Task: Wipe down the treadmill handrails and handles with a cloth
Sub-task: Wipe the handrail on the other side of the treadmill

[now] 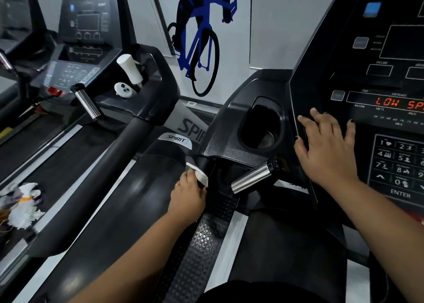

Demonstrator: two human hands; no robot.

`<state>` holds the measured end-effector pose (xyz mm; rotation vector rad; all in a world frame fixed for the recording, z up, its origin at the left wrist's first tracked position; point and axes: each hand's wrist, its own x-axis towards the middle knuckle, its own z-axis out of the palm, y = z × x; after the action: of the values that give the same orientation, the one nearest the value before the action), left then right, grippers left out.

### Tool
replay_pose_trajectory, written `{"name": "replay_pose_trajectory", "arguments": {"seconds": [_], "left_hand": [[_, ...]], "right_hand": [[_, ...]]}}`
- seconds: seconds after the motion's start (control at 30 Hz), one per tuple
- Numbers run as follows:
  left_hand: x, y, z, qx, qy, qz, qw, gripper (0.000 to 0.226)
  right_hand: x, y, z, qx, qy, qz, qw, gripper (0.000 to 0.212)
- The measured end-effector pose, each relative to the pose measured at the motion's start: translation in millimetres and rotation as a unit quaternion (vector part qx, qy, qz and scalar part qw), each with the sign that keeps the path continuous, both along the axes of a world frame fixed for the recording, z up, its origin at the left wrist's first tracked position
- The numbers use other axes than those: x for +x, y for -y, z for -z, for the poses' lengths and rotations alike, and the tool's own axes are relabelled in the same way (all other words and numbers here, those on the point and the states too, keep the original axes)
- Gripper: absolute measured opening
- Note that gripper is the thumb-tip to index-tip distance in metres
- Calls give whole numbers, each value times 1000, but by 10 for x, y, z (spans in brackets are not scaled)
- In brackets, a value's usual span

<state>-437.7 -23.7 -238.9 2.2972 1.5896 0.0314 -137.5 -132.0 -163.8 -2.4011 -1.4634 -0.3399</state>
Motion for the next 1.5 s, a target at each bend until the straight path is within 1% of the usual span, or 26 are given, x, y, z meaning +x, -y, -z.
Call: {"name": "replay_pose_trajectory", "arguments": {"seconds": [0.07,0.13,0.27,0.43,0.53,0.67,0.7,0.73,0.8,0.83,0.9,0.97,1.0,1.03,1.07,1.13,1.17,1.2,1.27,1.33,1.43,1.47,1.5], "left_hand": [[34,87,30,32,-54,8,998,73],[95,85,43,58,-84,3,995,76],[274,-51,27,88,-62,3,994,66],[498,-279,6,89,-34,-37,995,57],[498,-405,-31,49,13,-64,997,60],[400,-639,-71,-71,105,-96,987,63],[380,-689,-76,-106,127,-101,981,62],[375,-709,-96,-139,164,-103,971,56],[352,-764,-83,-222,256,-105,935,37],[331,-809,-48,-265,291,-108,913,35],[272,-892,7,-334,335,-121,873,49],[254,-949,28,-376,347,-146,847,70],[260,-968,34,-383,343,-162,842,77],[259,-995,59,-385,344,-177,838,80],[260,-1011,69,-386,346,-193,833,80],[271,-1046,80,-393,374,-225,809,82],[264,-1067,93,-390,375,-235,807,83],[267,-1075,109,-384,373,-239,810,81],[294,-1010,51,-369,378,-246,813,62],[325,-949,9,-356,390,-267,806,48],[312,-879,-5,-381,401,-276,786,39],[272,-864,33,-381,405,-274,784,38],[221,-836,68,-369,404,-272,792,38]], "right_hand": [[-1,-1,-1,2,2,1,1000,48],[-7,-3,-3,4,4,0,1000,51],[-4,-3,-9,0,5,0,1000,54],[0,-9,-2,7,-2,1,1000,53],[1,-9,-3,6,-3,0,1000,53],[-3,-15,7,7,-2,3,1000,48],[-5,-17,10,7,-3,4,1000,48],[-7,-20,8,7,-3,4,1000,49],[-10,-26,3,7,-1,6,1000,49],[-9,-31,3,7,0,7,1000,49],[-11,-41,0,8,1,11,1000,49],[-11,-47,-6,11,5,12,1000,49],[-10,-52,-9,12,7,13,1000,48],[-7,-55,-13,13,8,14,1000,48],[-6,-59,-18,14,9,15,1000,48],[-7,-62,-22,15,10,18,1000,48],[-10,-60,-23,16,9,18,1000,48],[-10,-60,-24,17,8,18,1000,48],[-8,-54,-28,22,5,16,1000,48],[-6,-47,-30,25,1,13,1000,47],[-4,-41,-24,31,-4,9,999,47],[-5,-38,-18,33,-4,7,999,47],[-4,-33,-15,34,-3,6,999,47]]}}
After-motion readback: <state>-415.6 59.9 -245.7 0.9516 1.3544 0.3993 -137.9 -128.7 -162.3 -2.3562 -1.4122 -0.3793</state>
